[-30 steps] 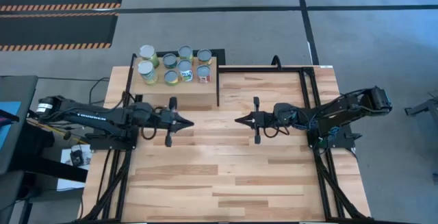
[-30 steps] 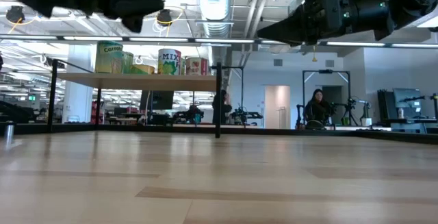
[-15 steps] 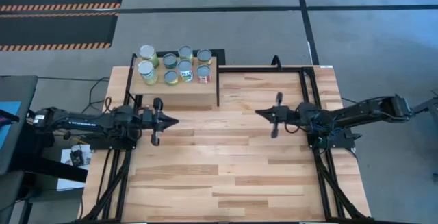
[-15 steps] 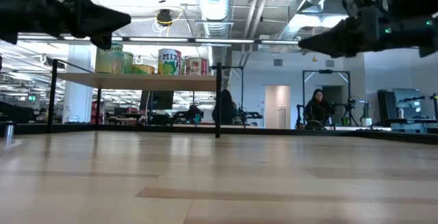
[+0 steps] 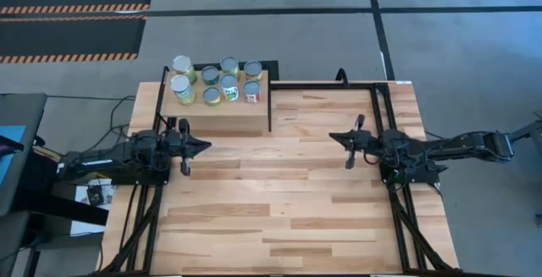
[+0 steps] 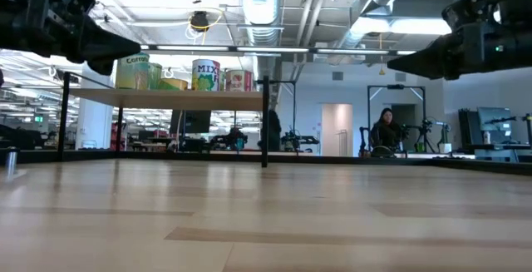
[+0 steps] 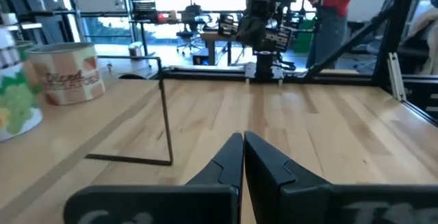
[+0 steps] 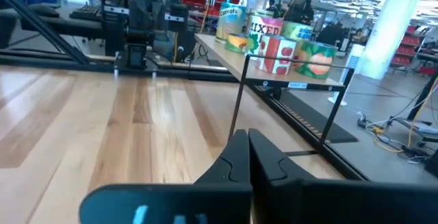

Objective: Pick and place cans onto a shelf
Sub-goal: Return to Home Position

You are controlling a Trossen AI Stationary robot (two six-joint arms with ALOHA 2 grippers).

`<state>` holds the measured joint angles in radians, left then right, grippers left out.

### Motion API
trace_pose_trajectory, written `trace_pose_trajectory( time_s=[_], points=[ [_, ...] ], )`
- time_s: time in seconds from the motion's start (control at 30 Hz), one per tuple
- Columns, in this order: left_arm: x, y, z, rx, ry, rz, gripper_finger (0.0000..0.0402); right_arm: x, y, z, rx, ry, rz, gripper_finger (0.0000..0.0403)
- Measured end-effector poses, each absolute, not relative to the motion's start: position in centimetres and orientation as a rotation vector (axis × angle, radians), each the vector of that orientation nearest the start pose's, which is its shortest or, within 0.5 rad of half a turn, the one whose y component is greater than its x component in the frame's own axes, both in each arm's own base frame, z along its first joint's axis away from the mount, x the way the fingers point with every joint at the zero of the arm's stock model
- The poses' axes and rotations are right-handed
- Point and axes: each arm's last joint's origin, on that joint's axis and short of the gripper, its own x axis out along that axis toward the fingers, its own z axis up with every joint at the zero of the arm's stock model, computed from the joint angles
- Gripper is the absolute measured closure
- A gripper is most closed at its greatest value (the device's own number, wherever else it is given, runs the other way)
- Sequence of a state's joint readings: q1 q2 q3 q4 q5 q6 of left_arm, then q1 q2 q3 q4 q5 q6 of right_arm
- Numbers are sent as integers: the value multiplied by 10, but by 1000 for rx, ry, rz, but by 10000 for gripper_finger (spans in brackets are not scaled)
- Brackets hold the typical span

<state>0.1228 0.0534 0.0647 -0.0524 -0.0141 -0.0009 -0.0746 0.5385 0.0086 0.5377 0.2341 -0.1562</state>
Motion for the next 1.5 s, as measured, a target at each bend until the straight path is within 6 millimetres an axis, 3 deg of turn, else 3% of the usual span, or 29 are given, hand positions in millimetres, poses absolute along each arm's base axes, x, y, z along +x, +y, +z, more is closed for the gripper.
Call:
trace_pose_trajectory(
  time_s=[1.07,1.23,1.5],
  points=[
    [95,19,170,-41,-42,214,397,100,-19,166,-47,21,-496,398],
    [96,19,169,-24,-40,192,397,99,-20,166,-51,17,-486,398],
    [96,18,169,-22,-39,170,397,94,-26,168,-55,-25,-331,398]
  ],
)
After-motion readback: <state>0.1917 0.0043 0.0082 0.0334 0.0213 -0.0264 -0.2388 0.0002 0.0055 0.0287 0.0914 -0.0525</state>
